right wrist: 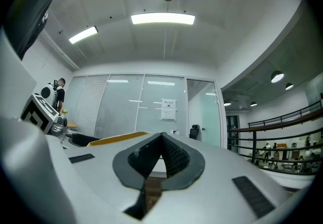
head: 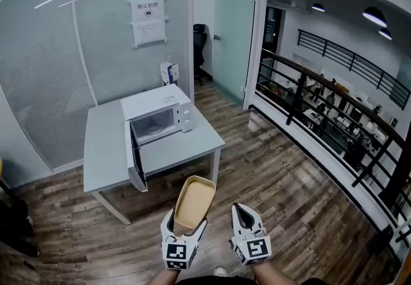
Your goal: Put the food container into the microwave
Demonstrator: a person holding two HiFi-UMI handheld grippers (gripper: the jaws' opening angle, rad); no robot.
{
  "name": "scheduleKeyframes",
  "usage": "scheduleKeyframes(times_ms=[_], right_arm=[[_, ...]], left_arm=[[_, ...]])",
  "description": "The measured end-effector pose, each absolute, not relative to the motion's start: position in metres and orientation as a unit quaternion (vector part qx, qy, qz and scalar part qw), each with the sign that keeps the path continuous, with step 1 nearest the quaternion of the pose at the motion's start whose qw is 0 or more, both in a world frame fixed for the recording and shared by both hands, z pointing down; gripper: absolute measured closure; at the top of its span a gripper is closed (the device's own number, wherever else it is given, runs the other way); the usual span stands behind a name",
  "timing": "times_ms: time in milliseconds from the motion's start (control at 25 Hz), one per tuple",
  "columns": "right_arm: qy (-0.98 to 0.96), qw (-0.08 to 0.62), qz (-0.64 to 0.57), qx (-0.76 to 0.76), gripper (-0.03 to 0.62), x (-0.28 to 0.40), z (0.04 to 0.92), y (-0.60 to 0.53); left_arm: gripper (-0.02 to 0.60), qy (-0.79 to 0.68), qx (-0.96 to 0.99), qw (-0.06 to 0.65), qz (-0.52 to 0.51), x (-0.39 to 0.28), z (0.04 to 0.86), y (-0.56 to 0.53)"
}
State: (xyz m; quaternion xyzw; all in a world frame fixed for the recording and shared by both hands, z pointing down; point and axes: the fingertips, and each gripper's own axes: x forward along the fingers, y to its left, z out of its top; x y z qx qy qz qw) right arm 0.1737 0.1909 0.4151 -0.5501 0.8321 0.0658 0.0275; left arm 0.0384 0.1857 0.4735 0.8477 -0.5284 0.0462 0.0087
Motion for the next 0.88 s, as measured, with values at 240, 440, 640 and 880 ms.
scheduleKeyframes(times_ms=[240, 440, 640, 880], right_arm=[[0.847, 0.025, 0.053, -0.529, 0.595, 0.206, 0.426, 0.162], [0.857, 0.024, 0.043, -0.512, 0.595, 0.218, 0.436, 0.144], [0.864, 0.030, 0.033, -0.501, 0.595, 0.213, 0.441, 0.124], [0.866, 0.033, 0.033, -0.497, 0.595, 0.200, 0.441, 0.086]], left_arm=[[0.129, -0.558, 0.828, 0.019, 0.047, 0.056, 0.477, 0.159], [0.129, -0.585, 0.809, 0.021, 0.048, 0.059, 0.479, 0.147], [0.129, -0.601, 0.797, 0.027, 0.051, 0.054, 0.482, 0.132], [0.129, -0.603, 0.796, 0.030, 0.047, 0.042, 0.486, 0.096]])
